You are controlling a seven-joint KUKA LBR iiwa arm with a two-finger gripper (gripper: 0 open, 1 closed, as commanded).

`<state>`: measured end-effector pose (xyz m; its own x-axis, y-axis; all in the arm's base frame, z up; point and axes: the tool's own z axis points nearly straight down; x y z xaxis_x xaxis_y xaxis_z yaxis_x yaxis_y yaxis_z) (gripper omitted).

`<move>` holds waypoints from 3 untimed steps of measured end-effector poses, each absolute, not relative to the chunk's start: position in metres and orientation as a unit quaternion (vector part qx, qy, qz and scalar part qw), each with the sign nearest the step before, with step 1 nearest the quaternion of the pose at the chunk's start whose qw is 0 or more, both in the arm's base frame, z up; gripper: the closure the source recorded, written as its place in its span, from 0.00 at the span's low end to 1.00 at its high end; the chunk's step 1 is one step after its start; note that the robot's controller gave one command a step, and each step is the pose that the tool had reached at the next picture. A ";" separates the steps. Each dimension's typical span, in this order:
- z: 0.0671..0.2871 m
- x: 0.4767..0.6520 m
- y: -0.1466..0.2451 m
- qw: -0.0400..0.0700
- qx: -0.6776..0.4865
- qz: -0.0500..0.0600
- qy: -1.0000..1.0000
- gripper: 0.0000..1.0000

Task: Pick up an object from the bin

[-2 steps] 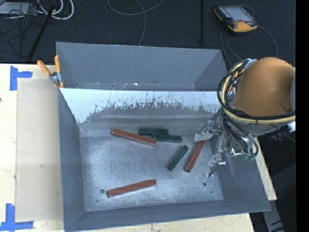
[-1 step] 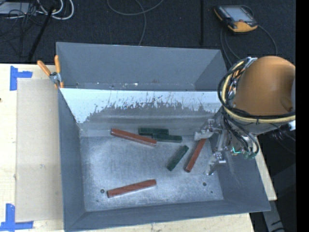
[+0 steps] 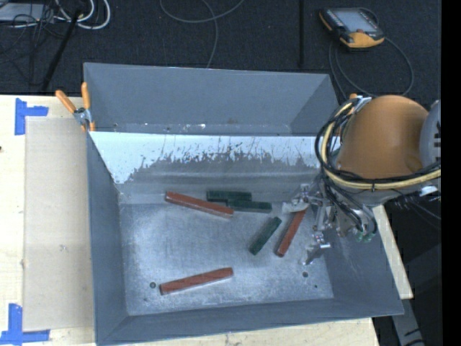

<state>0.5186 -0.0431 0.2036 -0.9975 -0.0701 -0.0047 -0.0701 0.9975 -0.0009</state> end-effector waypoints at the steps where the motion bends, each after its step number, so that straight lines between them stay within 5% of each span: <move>1: 0.129 0.517 -0.049 0.002 -0.042 0.000 0.999 0.00; 3: 0.096 0.528 -0.051 -0.001 -0.117 0.000 0.993 0.00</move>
Offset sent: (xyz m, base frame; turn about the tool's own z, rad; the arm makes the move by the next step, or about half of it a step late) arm -0.0016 -0.0031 -0.1306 0.0009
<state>0.5277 -0.0509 0.0958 -0.9728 -0.2316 0.0019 -0.2316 0.9728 -0.0004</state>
